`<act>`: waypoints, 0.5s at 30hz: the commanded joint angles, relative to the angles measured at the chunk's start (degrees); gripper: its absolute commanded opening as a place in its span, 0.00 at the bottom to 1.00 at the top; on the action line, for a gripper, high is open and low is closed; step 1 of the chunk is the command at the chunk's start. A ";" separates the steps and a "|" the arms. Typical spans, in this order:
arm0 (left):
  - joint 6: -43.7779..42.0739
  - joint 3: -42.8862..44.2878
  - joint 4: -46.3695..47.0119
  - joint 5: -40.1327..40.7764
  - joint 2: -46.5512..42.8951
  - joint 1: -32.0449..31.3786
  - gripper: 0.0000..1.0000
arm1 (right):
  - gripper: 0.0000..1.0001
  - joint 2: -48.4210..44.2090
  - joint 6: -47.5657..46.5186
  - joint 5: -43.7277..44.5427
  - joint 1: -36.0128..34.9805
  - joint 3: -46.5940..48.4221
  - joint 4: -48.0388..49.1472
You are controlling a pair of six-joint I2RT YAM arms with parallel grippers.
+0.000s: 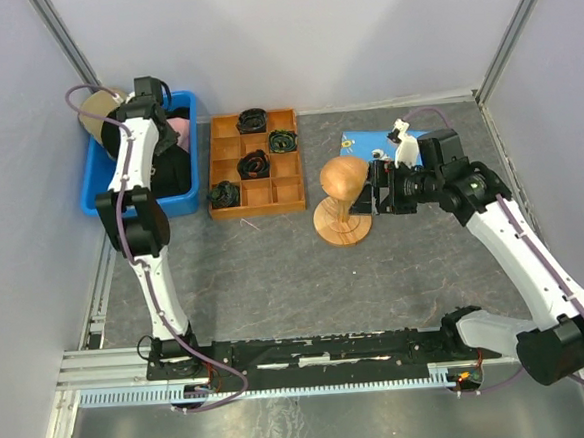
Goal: Stack the hats
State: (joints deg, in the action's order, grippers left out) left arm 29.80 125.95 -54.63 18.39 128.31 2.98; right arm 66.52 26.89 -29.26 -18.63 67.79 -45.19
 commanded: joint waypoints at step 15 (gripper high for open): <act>29.65 8.88 3.33 -28.30 -23.55 0.01 0.03 | 0.97 -2.60 1.73 1.27 -6.34 4.08 17.15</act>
State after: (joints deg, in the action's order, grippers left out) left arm 49.10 134.37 -55.42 -0.95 107.59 2.98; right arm 62.78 30.61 -30.59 -22.20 68.10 -32.71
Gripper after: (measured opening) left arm 0.273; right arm 0.974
